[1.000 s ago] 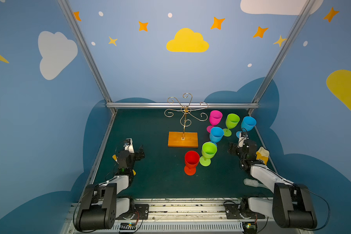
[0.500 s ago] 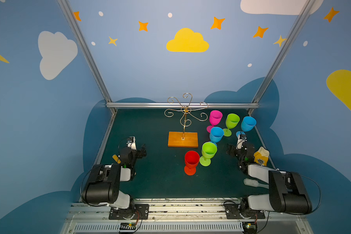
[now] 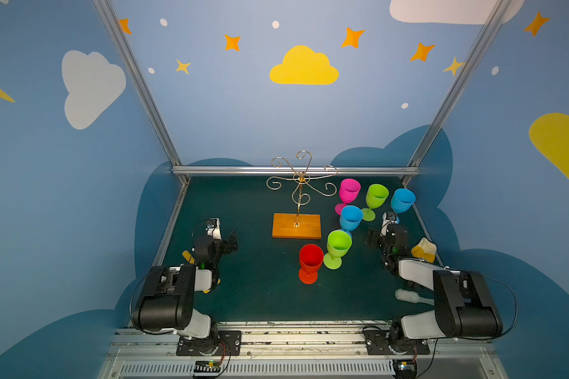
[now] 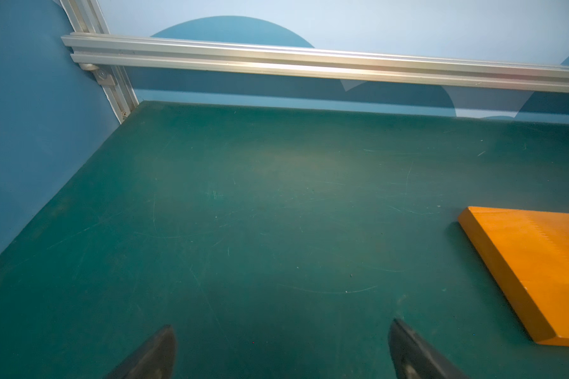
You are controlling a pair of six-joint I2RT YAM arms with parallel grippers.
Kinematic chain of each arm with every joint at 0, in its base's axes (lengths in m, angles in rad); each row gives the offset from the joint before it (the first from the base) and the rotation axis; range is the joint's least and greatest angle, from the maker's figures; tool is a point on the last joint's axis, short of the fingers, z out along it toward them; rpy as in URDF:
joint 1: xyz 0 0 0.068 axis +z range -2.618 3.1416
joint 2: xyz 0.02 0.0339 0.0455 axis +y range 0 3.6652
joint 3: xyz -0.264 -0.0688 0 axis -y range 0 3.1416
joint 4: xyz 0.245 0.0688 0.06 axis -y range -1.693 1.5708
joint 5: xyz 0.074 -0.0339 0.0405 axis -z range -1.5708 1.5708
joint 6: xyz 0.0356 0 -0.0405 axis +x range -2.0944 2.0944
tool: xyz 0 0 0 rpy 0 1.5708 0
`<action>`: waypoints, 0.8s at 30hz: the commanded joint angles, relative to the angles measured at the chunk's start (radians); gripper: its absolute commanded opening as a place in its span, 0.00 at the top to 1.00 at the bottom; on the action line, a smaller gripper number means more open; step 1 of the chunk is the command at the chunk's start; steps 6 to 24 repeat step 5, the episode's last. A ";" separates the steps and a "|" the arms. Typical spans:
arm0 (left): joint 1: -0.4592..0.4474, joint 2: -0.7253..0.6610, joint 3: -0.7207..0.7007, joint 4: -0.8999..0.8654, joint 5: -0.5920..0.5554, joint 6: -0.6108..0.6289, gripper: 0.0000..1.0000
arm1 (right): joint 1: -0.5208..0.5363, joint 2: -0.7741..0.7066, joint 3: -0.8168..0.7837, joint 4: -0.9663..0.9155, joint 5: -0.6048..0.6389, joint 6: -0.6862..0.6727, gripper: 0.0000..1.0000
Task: Take the wine glass off the wine glass rack
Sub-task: Reset both arms
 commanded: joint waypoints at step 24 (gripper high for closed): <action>0.001 0.004 0.037 -0.038 -0.016 -0.002 0.01 | 0.003 0.000 0.009 -0.011 0.019 0.010 0.12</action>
